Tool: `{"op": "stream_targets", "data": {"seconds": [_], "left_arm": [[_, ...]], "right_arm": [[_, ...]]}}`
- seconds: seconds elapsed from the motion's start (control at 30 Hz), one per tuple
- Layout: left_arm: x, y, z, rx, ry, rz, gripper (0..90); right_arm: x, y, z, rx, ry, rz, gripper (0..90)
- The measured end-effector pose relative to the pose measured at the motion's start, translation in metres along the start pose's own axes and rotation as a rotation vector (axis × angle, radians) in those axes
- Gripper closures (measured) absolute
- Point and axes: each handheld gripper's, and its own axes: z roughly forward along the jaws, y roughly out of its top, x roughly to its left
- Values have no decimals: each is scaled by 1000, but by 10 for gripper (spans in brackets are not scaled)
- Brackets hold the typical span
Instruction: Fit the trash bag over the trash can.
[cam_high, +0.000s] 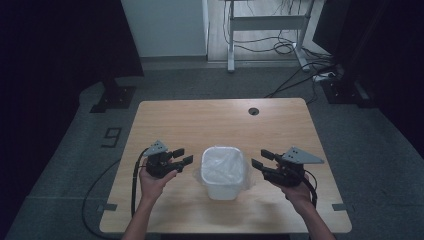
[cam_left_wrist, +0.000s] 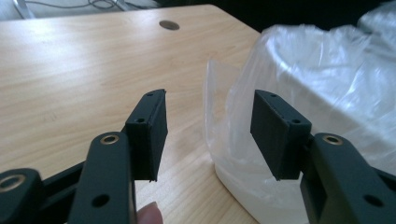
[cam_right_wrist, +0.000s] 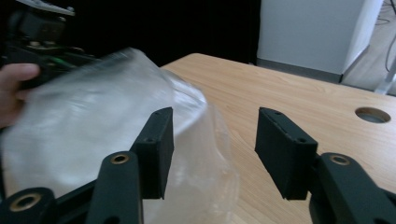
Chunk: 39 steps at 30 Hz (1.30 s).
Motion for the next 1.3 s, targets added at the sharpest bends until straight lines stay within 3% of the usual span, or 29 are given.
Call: {"op": "stream_targets", "data": {"seconds": [0.2,0.47,0.67,0.83,0.97,1.13,1.3], "left_arm": [[-8,15,9,6,-14,29,451],[-25,34,24,3,-33,70,453],[-33,44,28,15,-13,103,452],[-30,46,36,43,-5,92,446],[-33,45,41,55,9,102,449],[-37,44,44,67,67,119,455],[-39,43,44,75,75,122,481]], "right_arm": [[17,11,-10,-33,33,-21,414],[33,18,-9,-23,71,-40,412],[40,22,-1,3,76,-48,406],[39,20,12,36,65,-47,414],[36,16,19,45,90,-46,544],[48,13,16,18,108,-134,711],[60,11,8,-3,135,-178,845]]}}
